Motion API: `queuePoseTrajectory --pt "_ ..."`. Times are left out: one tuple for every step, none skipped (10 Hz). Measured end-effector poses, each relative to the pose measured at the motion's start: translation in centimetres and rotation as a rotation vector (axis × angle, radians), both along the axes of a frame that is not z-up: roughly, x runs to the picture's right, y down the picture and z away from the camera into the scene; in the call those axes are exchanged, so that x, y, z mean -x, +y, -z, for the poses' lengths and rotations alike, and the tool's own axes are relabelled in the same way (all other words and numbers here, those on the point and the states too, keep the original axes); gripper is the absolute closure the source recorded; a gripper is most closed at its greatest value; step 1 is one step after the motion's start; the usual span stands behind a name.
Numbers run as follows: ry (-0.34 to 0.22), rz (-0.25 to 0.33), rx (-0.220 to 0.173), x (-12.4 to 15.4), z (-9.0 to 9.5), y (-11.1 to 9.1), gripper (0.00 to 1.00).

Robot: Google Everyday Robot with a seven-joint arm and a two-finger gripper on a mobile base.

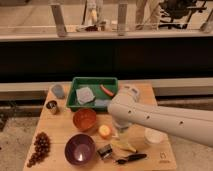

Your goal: Wipe tray with brush

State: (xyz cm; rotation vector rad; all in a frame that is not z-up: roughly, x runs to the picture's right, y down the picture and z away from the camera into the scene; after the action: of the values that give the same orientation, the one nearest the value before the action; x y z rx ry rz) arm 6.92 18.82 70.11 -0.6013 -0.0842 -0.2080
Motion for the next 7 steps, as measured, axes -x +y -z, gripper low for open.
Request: queuePoseTrajectory --pt "-0.031 -0.026 0.021 -0.4 0.1 0.1 0.20" --pt "-0.079 -0.074 0.060 -1.3 0.5 1.0 0.20" --pt "-0.115 -0.104 0.090 -1.4 1.0 1.9 0.20" --pt "-0.127 -0.117 0.115 -1.5 1.5 3.1 0.20" --pt "-0.117 -0.118 0.129 -1.8 2.0 4.4 0.20" --pt "-0.105 -0.119 0.142 -2.1 2.1 5.6 0.20" --pt "-0.097 -0.119 0.154 -2.3 2.2 6.6 0.20"
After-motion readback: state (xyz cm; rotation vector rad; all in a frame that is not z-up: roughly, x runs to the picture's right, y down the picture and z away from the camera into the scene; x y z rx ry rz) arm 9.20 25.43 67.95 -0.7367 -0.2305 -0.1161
